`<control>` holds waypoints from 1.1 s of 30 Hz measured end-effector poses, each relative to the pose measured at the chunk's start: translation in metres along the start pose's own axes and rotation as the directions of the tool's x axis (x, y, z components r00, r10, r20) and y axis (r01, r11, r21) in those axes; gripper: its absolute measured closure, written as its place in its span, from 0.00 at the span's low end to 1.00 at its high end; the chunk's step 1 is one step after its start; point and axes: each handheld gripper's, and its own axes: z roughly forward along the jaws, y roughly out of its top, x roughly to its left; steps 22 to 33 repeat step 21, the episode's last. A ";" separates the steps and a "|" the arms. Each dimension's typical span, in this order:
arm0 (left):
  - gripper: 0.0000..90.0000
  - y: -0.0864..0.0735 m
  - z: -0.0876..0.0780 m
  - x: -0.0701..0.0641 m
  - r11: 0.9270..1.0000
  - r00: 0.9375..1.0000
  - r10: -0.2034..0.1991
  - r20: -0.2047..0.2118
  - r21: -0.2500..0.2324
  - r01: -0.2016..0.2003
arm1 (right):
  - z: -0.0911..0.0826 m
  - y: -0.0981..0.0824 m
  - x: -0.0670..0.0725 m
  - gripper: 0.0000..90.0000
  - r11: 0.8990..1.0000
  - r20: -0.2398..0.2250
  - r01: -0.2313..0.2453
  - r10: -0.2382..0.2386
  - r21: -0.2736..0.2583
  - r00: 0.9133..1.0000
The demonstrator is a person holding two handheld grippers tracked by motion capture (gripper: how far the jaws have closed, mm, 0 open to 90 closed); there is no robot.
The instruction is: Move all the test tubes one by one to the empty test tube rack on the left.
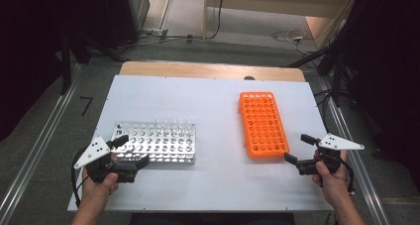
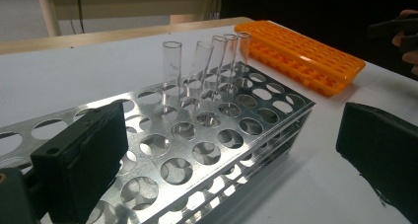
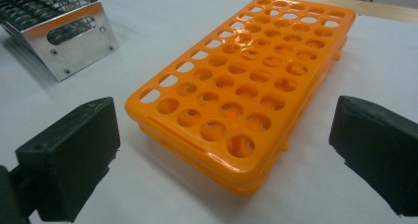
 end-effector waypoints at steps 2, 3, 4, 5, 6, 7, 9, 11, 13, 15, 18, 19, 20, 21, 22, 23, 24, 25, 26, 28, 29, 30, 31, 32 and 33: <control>0.00 -0.001 0.001 0.000 1.000 1.000 -0.004 0.002 -0.004 0.004 | 0.001 -0.003 -0.003 0.00 1.000 -0.003 -0.002 0.002 -0.007 1.000; 0.00 -0.001 0.001 -0.001 1.000 1.000 0.004 0.001 -0.001 -0.004 | 0.001 -0.004 -0.004 0.00 1.000 0.002 0.004 -0.004 -0.004 1.000; 0.00 -0.001 0.002 -0.002 1.000 1.000 0.008 0.000 0.001 -0.008 | 0.002 -0.006 -0.005 0.00 1.000 0.004 0.008 -0.008 0.001 1.000; 0.00 -0.001 0.003 -0.002 1.000 1.000 0.010 -0.001 -0.002 -0.010 | 0.004 -0.008 -0.006 0.00 1.000 0.005 0.003 -0.003 0.007 1.000; 0.00 -0.001 0.003 -0.003 1.000 1.000 0.009 0.002 -0.002 -0.009 | 0.005 -0.009 -0.008 0.00 1.000 0.002 0.001 -0.001 0.008 1.000; 0.00 -0.001 0.004 -0.004 1.000 1.000 0.010 0.003 -0.003 -0.010 | 0.006 -0.011 -0.009 0.00 1.000 0.001 -0.003 0.003 0.013 1.000; 0.00 -0.001 0.004 -0.004 1.000 1.000 0.017 0.005 0.002 -0.017 | 0.007 -0.013 -0.010 0.00 1.000 0.004 -0.004 0.004 0.016 1.000; 0.00 -0.001 0.005 -0.005 1.000 1.000 0.014 0.005 0.001 -0.014 | 0.008 -0.013 -0.010 0.00 1.000 0.005 -0.008 0.008 0.020 1.000; 0.00 -0.002 0.006 -0.004 1.000 1.000 0.011 0.006 0.002 -0.011 | 0.008 -0.013 -0.010 0.00 1.000 0.005 -0.010 0.010 0.019 1.000; 0.00 -0.002 0.006 -0.004 1.000 1.000 0.012 0.007 0.001 -0.012 | 0.009 -0.013 -0.009 0.00 1.000 0.005 -0.010 0.010 0.021 1.000; 0.00 -0.002 0.006 -0.004 1.000 1.000 0.011 0.008 0.000 -0.011 | 0.009 -0.013 -0.008 0.00 1.000 0.006 -0.012 0.012 0.026 1.000; 0.00 -0.002 0.006 -0.004 1.000 1.000 0.012 0.008 0.000 -0.012 | 0.010 -0.013 -0.008 0.00 0.999 0.009 -0.013 0.012 0.030 1.000; 0.00 -0.001 0.006 -0.004 1.000 1.000 0.012 0.007 0.001 -0.012 | 0.010 -0.013 -0.008 0.00 0.999 0.008 -0.013 0.013 0.033 1.000; 0.00 -0.001 0.006 -0.004 1.000 1.000 0.013 0.005 0.000 -0.013 | 0.010 -0.013 -0.008 0.00 0.999 0.010 -0.014 0.014 0.039 1.000; 0.00 -0.001 0.006 -0.004 1.000 1.000 0.013 0.005 0.000 -0.013 | 0.010 -0.013 -0.008 0.00 0.999 0.010 -0.014 0.014 0.039 1.000; 0.00 -0.001 0.006 -0.004 1.000 1.000 0.013 0.005 0.000 -0.013 | 0.010 -0.013 -0.008 0.00 0.999 0.010 -0.014 0.014 0.039 1.000; 0.00 -0.001 0.006 -0.004 1.000 1.000 0.013 0.005 0.000 -0.013 | 0.010 -0.013 -0.008 0.00 0.999 0.010 -0.014 0.014 0.039 1.000; 0.00 -0.001 0.006 -0.004 1.000 1.000 0.013 0.005 0.000 -0.013 | 0.010 -0.013 -0.008 0.00 0.999 0.010 -0.014 0.014 0.039 1.000; 0.00 -0.001 0.006 -0.004 1.000 1.000 0.013 0.005 0.000 -0.013 | 0.010 -0.013 -0.008 0.00 0.999 0.010 -0.014 0.014 0.039 1.000; 0.00 -0.001 0.006 -0.004 1.000 1.000 0.013 0.005 0.000 -0.013 | 0.010 -0.013 -0.008 0.00 0.999 0.010 -0.014 0.014 0.039 1.000; 0.00 -0.001 0.006 -0.004 1.000 1.000 0.013 0.005 0.000 -0.013 | 0.010 -0.013 -0.008 0.00 0.999 0.010 -0.014 0.014 0.039 1.000; 0.00 -0.001 0.006 -0.004 1.000 1.000 0.013 0.005 0.000 -0.013 | 0.010 -0.013 -0.008 0.00 0.999 0.010 -0.014 0.014 0.039 1.000; 0.00 -0.001 0.006 -0.004 1.000 1.000 0.013 0.005 0.000 -0.013 | 0.010 -0.013 -0.008 0.00 0.999 0.010 -0.014 0.014 0.039 1.000; 0.00 -0.001 0.006 -0.004 1.000 1.000 0.013 0.005 0.000 -0.013 | 0.010 -0.013 -0.008 0.00 0.999 0.010 -0.014 0.014 0.039 1.000; 0.00 -0.001 0.006 -0.004 1.000 1.000 0.013 0.005 0.000 -0.013 | 0.010 -0.013 -0.008 0.00 0.999 0.010 -0.014 0.014 0.039 1.000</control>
